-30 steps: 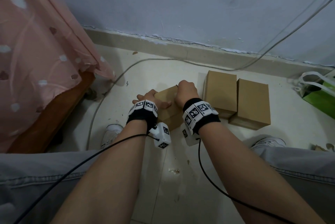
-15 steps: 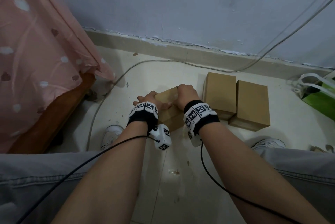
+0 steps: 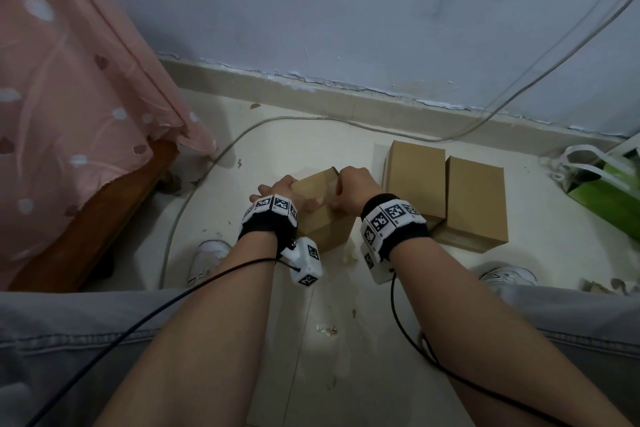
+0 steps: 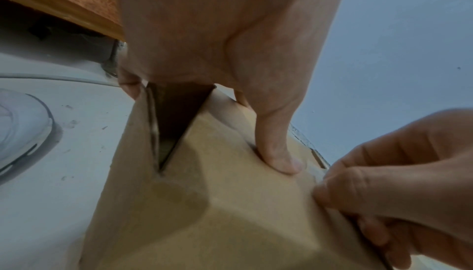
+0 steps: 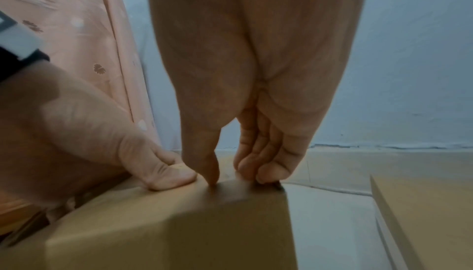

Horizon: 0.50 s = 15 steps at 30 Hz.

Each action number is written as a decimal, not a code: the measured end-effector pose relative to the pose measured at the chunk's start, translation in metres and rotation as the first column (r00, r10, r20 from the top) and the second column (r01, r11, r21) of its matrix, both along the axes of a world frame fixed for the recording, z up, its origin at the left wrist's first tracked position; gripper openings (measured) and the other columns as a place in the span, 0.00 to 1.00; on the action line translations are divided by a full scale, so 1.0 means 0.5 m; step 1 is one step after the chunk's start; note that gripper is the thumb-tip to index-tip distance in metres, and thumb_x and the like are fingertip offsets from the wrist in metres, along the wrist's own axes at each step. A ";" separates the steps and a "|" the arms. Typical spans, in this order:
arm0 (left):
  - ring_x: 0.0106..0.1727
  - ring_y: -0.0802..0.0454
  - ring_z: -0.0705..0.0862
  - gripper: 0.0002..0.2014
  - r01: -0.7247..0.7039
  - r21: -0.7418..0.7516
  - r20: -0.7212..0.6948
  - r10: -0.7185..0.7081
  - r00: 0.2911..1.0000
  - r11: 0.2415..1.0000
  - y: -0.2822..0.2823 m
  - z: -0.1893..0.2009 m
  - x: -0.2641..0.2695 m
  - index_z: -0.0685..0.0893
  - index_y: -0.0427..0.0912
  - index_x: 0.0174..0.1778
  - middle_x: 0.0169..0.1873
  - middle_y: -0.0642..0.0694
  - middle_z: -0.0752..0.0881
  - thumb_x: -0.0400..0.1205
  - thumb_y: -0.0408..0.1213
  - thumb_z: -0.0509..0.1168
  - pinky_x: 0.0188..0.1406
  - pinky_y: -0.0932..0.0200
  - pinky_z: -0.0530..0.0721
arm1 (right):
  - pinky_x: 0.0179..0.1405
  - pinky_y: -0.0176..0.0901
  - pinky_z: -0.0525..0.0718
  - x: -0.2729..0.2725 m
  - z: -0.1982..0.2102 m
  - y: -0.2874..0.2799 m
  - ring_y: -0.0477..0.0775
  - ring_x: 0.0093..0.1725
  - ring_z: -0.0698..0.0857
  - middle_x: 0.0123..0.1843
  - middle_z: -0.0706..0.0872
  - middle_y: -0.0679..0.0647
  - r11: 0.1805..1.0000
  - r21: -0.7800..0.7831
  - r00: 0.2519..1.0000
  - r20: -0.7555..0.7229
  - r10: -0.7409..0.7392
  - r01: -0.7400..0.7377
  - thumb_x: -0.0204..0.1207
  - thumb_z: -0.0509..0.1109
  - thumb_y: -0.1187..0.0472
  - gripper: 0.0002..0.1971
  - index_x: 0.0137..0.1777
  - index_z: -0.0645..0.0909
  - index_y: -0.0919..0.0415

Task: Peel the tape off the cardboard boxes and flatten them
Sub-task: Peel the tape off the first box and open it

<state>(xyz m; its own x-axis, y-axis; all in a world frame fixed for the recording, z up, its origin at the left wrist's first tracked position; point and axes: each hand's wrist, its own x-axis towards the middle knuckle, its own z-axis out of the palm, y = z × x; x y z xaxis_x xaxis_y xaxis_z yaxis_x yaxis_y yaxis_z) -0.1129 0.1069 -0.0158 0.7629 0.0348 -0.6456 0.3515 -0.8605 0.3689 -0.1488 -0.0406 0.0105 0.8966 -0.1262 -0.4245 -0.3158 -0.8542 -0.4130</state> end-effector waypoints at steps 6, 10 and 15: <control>0.72 0.32 0.64 0.41 0.001 -0.001 0.004 -0.001 1.000 1.000 0.000 -0.005 -0.001 0.70 0.61 0.73 0.66 0.41 0.67 0.65 0.66 0.75 0.70 0.35 0.71 | 0.51 0.48 0.88 0.006 -0.002 -0.018 0.59 0.51 0.87 0.49 0.88 0.61 1.000 0.018 0.999 0.040 -0.018 0.017 0.72 0.78 0.59 0.12 0.50 0.86 0.67; 0.72 0.33 0.65 0.40 0.002 -0.007 0.000 -0.002 1.000 1.000 0.001 -0.006 0.002 0.71 0.60 0.72 0.65 0.41 0.67 0.65 0.66 0.75 0.70 0.36 0.72 | 0.52 0.48 0.87 0.005 -0.007 -0.024 0.59 0.51 0.87 0.49 0.90 0.61 0.999 0.027 0.997 0.079 -0.018 0.016 0.71 0.77 0.61 0.10 0.48 0.87 0.67; 0.71 0.33 0.66 0.40 0.005 -0.007 0.002 -0.005 1.000 1.000 -0.001 -0.007 0.003 0.71 0.59 0.72 0.62 0.42 0.67 0.65 0.66 0.75 0.70 0.37 0.72 | 0.45 0.46 0.84 0.000 -0.019 -0.015 0.60 0.48 0.86 0.47 0.88 0.61 0.998 0.028 0.991 0.119 -0.056 0.053 0.72 0.75 0.60 0.07 0.44 0.84 0.65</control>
<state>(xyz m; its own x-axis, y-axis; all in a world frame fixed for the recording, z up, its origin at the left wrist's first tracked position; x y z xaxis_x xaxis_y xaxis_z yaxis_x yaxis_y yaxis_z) -0.1115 0.1066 -0.0195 0.7644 0.0260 -0.6442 0.3461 -0.8596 0.3760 -0.1485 -0.0479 0.0008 0.9331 -0.1670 -0.3184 -0.3088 -0.8261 -0.4715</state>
